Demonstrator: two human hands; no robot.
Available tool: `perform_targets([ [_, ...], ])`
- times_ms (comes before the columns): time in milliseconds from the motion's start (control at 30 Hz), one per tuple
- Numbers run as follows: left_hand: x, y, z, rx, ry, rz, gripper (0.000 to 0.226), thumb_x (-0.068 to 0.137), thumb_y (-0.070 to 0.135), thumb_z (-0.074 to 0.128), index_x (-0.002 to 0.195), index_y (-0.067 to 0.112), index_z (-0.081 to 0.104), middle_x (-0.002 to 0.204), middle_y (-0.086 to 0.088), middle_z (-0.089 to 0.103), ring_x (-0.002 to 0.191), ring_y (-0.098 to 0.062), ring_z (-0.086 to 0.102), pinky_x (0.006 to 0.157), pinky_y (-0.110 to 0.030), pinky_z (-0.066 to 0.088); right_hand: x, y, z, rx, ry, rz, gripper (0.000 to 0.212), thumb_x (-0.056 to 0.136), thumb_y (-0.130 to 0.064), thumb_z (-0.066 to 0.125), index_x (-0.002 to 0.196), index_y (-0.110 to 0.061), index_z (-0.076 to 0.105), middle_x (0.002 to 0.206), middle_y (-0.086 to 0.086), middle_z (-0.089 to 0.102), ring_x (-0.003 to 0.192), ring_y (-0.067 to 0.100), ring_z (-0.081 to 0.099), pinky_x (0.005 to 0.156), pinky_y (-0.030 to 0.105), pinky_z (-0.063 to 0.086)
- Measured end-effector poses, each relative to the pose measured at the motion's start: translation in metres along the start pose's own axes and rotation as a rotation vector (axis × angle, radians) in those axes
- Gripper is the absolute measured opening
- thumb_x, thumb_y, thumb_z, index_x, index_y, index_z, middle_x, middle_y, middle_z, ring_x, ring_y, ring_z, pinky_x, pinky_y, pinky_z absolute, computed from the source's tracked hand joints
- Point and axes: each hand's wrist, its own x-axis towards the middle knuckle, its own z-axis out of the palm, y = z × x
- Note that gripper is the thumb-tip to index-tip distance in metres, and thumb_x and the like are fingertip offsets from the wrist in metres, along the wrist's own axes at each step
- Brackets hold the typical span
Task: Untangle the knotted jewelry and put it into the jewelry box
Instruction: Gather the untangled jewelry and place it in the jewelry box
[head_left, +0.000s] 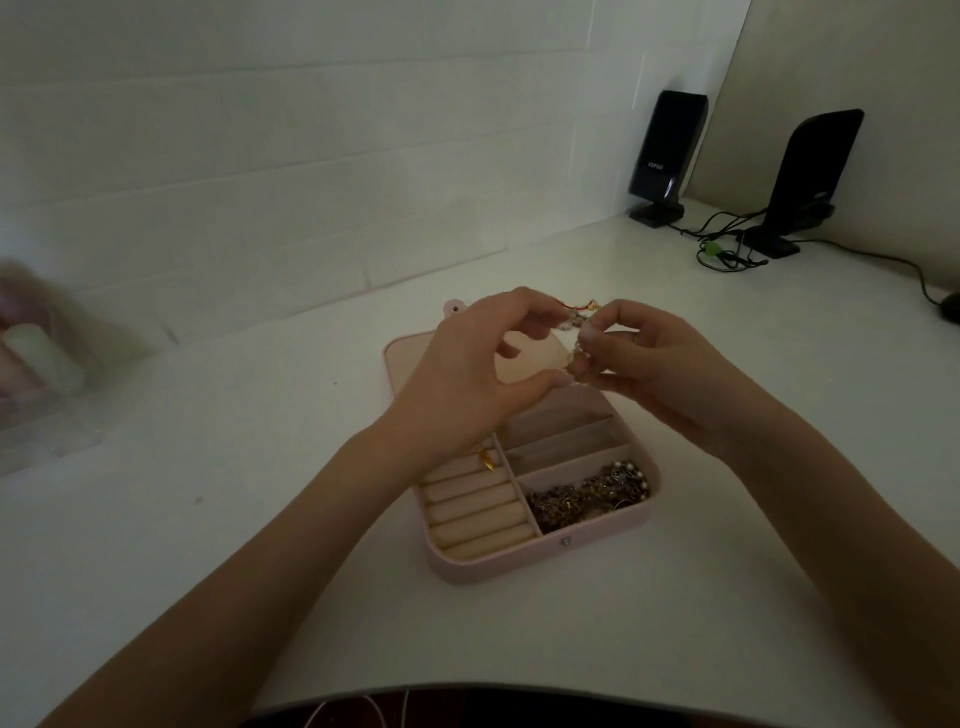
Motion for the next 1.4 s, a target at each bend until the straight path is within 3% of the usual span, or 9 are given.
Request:
perform_targets([
  [267,-0.005,0.003,0.01,-0.077,0.108,0.013,0.02,0.078,0.008,0.076,0.089,0.018,0.063,0.084,0.016,0.066,0.082,0.008,0.061,0.078,-0.011,0.049,-0.004,-0.006,0.006,0.121,-0.074,0.028,0.007,0.08,-0.016,0.06,0.082,-0.011,0.056,0.072,0.005,0.064,0.066,0.012,0.06,0.066,0.019,0.052],
  [533,-0.002,-0.002,-0.001,-0.31,0.175,-0.214,0.006,0.083,0.006,0.071,0.088,0.007,0.069,0.073,-0.003,0.074,0.073,-0.011,0.071,0.074,-0.02,0.055,-0.011,-0.013,0.008,-0.107,-0.128,-0.033,0.03,0.069,-0.014,0.071,0.097,-0.008,0.064,0.081,0.007,0.071,0.077,0.013,0.066,0.071,0.019,0.053],
  [733,-0.004,-0.003,-0.014,-0.285,0.203,-0.289,0.006,0.082,0.012,0.073,0.087,0.014,0.07,0.071,0.005,0.074,0.072,-0.007,0.071,0.073,-0.016,0.051,-0.012,-0.009,0.025,-0.28,0.034,-0.185,0.007,0.081,-0.01,0.071,0.087,-0.01,0.068,0.073,0.003,0.072,0.069,0.013,0.066,0.066,0.018,0.053],
  [833,-0.009,0.0,-0.021,-0.295,0.206,-0.315,0.003,0.082,0.013,0.073,0.084,0.013,0.07,0.07,0.002,0.074,0.072,-0.012,0.072,0.072,-0.023,0.054,-0.012,-0.007,0.028,-0.273,0.056,-0.144,0.007,0.085,-0.01,0.067,0.092,-0.01,0.068,0.071,0.003,0.071,0.069,0.016,0.065,0.067,0.018,0.054],
  [967,-0.018,0.004,-0.029,-0.253,0.205,-0.325,0.003,0.082,0.016,0.074,0.082,0.015,0.071,0.069,0.0,0.073,0.07,-0.018,0.072,0.074,-0.045,0.058,-0.017,-0.009,0.04,-0.265,-0.028,-0.09,0.016,0.083,-0.022,0.066,0.097,-0.014,0.067,0.069,-0.001,0.069,0.063,0.008,0.061,0.063,0.014,0.051],
  [1033,-0.022,0.006,-0.033,-0.249,0.205,-0.324,0.003,0.082,0.014,0.074,0.08,0.014,0.071,0.066,0.0,0.072,0.067,-0.016,0.071,0.07,-0.04,0.058,-0.02,-0.008,0.049,-0.313,-0.07,-0.075,0.026,0.075,-0.031,0.07,0.097,-0.018,0.065,0.071,0.0,0.066,0.064,0.01,0.06,0.063,0.017,0.05],
  [1167,-0.029,0.008,-0.04,-0.258,0.203,-0.319,0.006,0.081,0.01,0.074,0.078,0.014,0.07,0.064,0.0,0.072,0.062,-0.01,0.068,0.065,-0.02,0.051,-0.025,0.0,0.065,-0.421,0.016,-0.227,0.024,0.074,-0.023,0.078,0.091,-0.016,0.063,0.076,-0.001,0.057,0.066,0.011,0.052,0.063,0.025,0.047],
  [1300,-0.036,0.01,-0.043,-0.265,0.187,-0.322,0.004,0.081,0.007,0.073,0.08,0.01,0.071,0.065,-0.002,0.072,0.061,-0.007,0.067,0.066,-0.015,0.049,-0.031,0.003,0.077,-0.438,0.107,-0.328,0.015,0.078,-0.014,0.076,0.084,-0.009,0.063,0.083,0.0,0.065,0.071,0.008,0.061,0.065,0.022,0.052],
  [1400,-0.041,0.01,-0.045,-0.282,0.168,-0.33,0.004,0.08,0.005,0.073,0.08,0.009,0.071,0.066,-0.004,0.072,0.064,-0.01,0.068,0.071,-0.016,0.05,-0.037,0.003,0.079,-0.388,0.117,-0.32,0.01,0.081,-0.005,0.072,0.085,-0.004,0.063,0.079,0.004,0.069,0.074,0.016,0.066,0.07,0.027,0.054],
])
